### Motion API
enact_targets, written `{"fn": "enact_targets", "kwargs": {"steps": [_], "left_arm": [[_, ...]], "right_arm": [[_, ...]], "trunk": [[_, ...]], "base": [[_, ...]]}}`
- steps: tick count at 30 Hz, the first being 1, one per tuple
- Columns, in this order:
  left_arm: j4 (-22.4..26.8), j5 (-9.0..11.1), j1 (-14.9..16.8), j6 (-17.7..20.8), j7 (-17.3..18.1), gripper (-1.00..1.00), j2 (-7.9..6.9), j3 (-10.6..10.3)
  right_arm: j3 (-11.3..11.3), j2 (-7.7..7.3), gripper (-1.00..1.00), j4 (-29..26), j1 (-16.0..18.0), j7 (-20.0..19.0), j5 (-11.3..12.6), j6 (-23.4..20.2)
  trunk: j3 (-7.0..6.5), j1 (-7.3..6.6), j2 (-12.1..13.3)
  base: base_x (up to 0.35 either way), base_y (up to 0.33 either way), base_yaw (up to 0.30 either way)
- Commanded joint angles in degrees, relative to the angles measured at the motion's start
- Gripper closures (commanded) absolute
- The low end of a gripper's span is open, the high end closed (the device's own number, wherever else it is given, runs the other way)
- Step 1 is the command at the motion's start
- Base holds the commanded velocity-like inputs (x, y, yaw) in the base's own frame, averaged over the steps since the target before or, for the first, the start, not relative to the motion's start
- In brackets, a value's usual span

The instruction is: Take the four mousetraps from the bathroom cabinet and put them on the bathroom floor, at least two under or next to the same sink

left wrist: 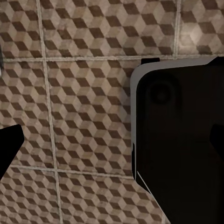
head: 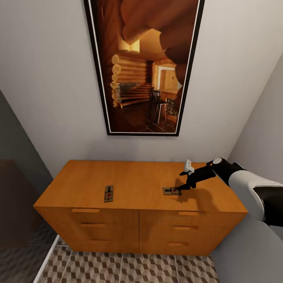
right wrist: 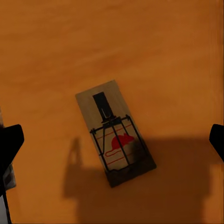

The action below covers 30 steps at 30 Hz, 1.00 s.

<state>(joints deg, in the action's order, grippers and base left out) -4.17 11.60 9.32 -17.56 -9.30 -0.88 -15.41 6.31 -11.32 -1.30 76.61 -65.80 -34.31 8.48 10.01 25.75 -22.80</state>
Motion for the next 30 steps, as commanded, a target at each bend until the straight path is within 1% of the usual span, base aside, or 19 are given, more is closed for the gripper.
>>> {"fn": "enact_targets", "kwargs": {"steps": [1,13,25,30], "left_arm": [[-0.22,0.46,0.09,-0.37,-0.02,-1.00,0.03,-0.49],[-0.22,0.47,0.09,-0.37,-0.02,-1.00,0.08,-0.49],[-0.22,0.47,0.09,-0.37,-0.02,-1.00,0.09,-0.49],[-0.22,0.49,0.09,-0.37,-0.02,-1.00,0.09,-0.49]], "right_arm": [[0.46,0.00,-1.00,-0.02,0.05,0.17,0.12,0.63],[0.46,0.12,-1.00,-0.02,0.04,0.88,0.12,0.80],[0.50,0.21,-1.00,-0.02,0.04,0.34,0.11,0.66],[0.49,0.48,-1.00,-0.02,0.03,-0.36,0.09,0.49]], "trunk": [[0.12,0.03,-0.12],[0.12,0.03,-0.12],[0.12,0.03,-0.12],[0.12,0.03,-0.12]], "base": [[0.000,0.000,0.000],[0.000,0.000,0.000],[0.000,0.000,0.000],[0.000,0.000,0.000]]}}
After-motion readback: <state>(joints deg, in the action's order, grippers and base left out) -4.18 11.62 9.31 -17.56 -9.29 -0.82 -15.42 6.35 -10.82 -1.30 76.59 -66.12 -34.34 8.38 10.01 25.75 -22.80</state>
